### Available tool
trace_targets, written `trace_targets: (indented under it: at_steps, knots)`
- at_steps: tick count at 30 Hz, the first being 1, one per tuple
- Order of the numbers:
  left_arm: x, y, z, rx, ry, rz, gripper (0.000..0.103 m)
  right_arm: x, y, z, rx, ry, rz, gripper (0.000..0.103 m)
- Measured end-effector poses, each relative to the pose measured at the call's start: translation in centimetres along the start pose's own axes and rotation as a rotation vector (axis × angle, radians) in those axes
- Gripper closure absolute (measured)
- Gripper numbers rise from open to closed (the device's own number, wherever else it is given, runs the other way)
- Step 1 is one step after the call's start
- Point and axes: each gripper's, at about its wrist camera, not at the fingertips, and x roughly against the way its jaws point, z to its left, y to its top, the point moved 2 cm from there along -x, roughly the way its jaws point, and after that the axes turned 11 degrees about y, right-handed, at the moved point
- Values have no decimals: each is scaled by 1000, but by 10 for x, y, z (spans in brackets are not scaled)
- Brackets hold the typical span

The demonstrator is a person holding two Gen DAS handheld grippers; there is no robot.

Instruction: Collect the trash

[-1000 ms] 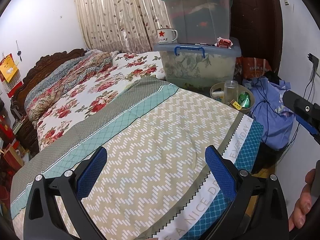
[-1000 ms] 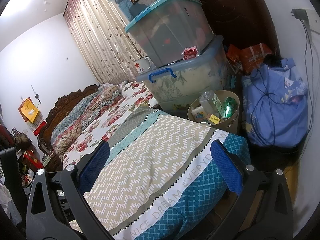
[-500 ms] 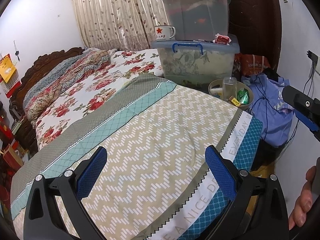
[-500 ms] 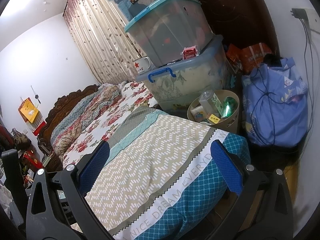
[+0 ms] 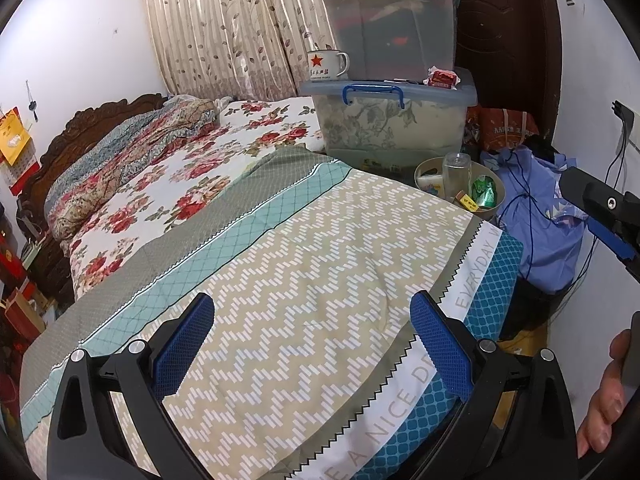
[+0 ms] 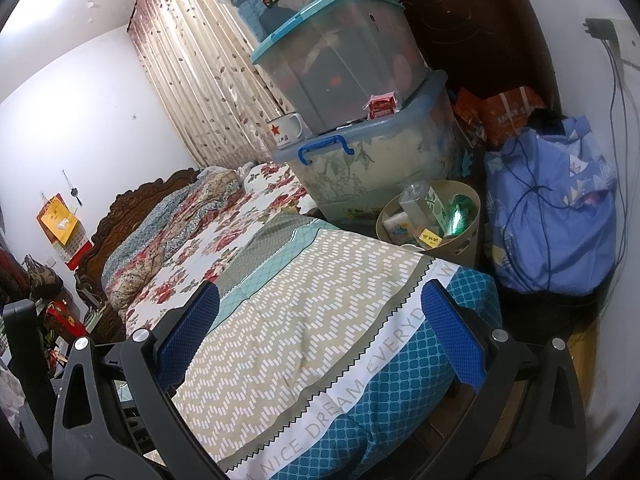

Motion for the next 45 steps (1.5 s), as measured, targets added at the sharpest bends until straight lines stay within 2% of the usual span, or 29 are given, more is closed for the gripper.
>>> trace_targets:
  at_steps: [45]
  knots:
    - [-7, -9, -13, -41, -5, 35, 8, -3, 1, 2, -3, 3, 9, 3]
